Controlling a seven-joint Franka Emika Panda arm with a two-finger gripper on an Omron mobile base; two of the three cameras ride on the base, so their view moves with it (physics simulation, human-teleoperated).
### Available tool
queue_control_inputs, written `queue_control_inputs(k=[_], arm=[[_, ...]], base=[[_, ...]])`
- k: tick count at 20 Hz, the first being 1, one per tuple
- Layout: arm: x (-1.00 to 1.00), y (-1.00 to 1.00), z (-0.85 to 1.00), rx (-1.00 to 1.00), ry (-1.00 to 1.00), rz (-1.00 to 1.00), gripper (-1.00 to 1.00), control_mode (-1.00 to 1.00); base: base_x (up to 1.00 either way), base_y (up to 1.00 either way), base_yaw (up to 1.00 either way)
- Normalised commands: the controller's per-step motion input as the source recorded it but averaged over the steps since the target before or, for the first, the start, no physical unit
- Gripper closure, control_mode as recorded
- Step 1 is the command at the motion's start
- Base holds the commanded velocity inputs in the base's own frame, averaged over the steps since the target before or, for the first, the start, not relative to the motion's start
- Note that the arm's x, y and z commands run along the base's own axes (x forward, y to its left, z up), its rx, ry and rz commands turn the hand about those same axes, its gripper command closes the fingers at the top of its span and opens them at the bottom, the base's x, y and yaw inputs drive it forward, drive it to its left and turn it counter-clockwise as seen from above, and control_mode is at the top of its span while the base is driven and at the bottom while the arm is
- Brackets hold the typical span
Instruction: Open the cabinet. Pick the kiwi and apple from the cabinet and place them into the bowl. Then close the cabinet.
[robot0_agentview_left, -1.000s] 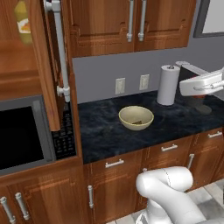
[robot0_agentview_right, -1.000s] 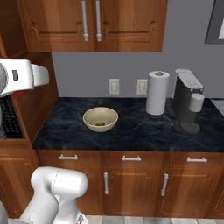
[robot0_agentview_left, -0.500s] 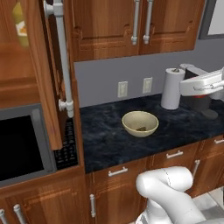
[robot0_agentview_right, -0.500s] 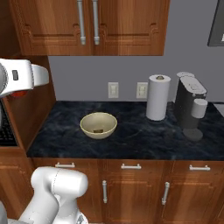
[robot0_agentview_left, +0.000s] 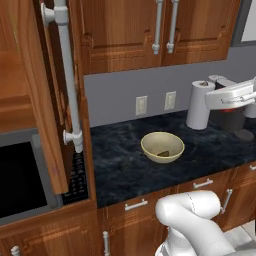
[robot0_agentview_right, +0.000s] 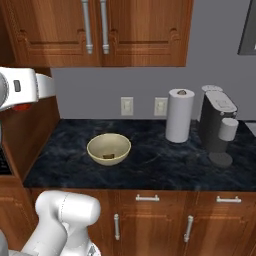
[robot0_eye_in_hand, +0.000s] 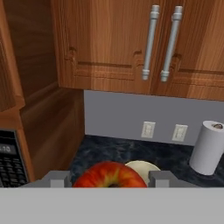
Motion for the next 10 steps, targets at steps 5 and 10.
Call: queue_control_inputs(k=[5,10], arm=[[0.00,0.00,0.00,0.00,0.00,0.00,1.00,1.00],[0.00,0.00,0.00,0.00,0.00,0.00,1.00,1.00]], base=[[0.43,-0.24,-0.01],[0.42,-0.24,-0.01]])
